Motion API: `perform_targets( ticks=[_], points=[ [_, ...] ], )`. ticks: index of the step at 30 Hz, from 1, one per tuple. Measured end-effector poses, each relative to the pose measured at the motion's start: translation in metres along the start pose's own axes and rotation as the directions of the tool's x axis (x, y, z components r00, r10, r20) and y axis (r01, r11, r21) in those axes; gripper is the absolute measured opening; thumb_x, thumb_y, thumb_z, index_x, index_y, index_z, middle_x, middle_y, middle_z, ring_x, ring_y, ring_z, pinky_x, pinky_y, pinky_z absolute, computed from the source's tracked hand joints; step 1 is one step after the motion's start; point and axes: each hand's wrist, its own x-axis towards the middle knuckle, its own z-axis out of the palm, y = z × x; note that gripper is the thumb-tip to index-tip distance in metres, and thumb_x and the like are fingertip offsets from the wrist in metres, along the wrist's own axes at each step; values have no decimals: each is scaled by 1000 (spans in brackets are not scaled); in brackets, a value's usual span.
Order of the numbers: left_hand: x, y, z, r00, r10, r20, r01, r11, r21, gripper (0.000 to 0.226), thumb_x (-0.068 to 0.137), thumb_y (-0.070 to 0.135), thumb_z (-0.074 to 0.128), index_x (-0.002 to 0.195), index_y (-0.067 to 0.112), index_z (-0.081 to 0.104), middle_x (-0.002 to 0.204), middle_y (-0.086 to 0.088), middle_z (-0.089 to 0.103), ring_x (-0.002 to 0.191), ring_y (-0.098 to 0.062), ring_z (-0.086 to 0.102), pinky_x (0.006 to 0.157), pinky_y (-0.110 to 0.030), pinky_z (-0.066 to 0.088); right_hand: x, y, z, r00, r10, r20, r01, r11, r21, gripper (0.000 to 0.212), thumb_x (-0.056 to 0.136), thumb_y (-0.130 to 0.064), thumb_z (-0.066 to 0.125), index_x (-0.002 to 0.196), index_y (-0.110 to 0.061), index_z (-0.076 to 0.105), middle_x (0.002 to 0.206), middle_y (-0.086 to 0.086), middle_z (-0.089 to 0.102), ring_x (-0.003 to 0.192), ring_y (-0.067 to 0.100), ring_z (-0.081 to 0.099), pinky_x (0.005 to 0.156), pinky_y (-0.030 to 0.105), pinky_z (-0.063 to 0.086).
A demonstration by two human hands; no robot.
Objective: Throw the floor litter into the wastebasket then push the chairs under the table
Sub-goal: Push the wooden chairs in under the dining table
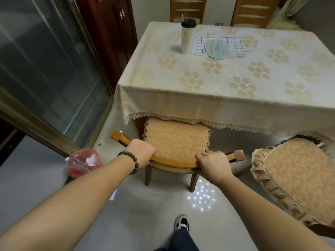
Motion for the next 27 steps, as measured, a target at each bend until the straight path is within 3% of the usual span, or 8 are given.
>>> perform_targets(
  ticks=[4,10,16,22,27],
  points=[
    [29,-3,-4,1000,-1,-18,0,1000,-10,28,90,41,57,110,22,52,102,0,62,95,-23,61,69,-34,44,23,31,11,999,-27,-21,26,1000,-6,39,66,-50,75,75,-17,57,57,-1,59,51,22,56,48,28,39],
    [65,-15,-8,999,-4,-47,3,1000,-27,31,92,43,53,113,21,51,104,-1,62,96,-22,60,72,-34,46,59,61,-2,998,-48,40,46,998,37,24,83,-43,59,84,-19,56,75,0,62,69,22,59,60,30,41],
    [88,-49,-10,999,-38,-25,37,999,-33,29,91,47,53,110,25,52,104,2,61,98,-20,59,77,-35,49,96,60,-9,995,-53,88,48,997,60,21,87,-37,52,89,-17,54,80,2,62,72,25,58,63,34,48],
    [117,-78,-14,998,-47,-32,46,998,-32,30,90,49,52,107,25,53,100,3,59,97,-19,59,75,-33,46,136,69,-17,994,-57,96,53,997,50,23,89,-39,50,93,-17,55,82,2,61,73,23,57,60,33,45],
    [142,-101,-14,999,0,-53,-2,999,-35,33,90,50,52,110,23,55,101,3,60,96,-19,58,75,-33,46,166,79,-19,993,-51,106,50,999,13,24,88,-42,51,95,-19,55,84,0,60,72,22,53,55,30,34]
  ],
)
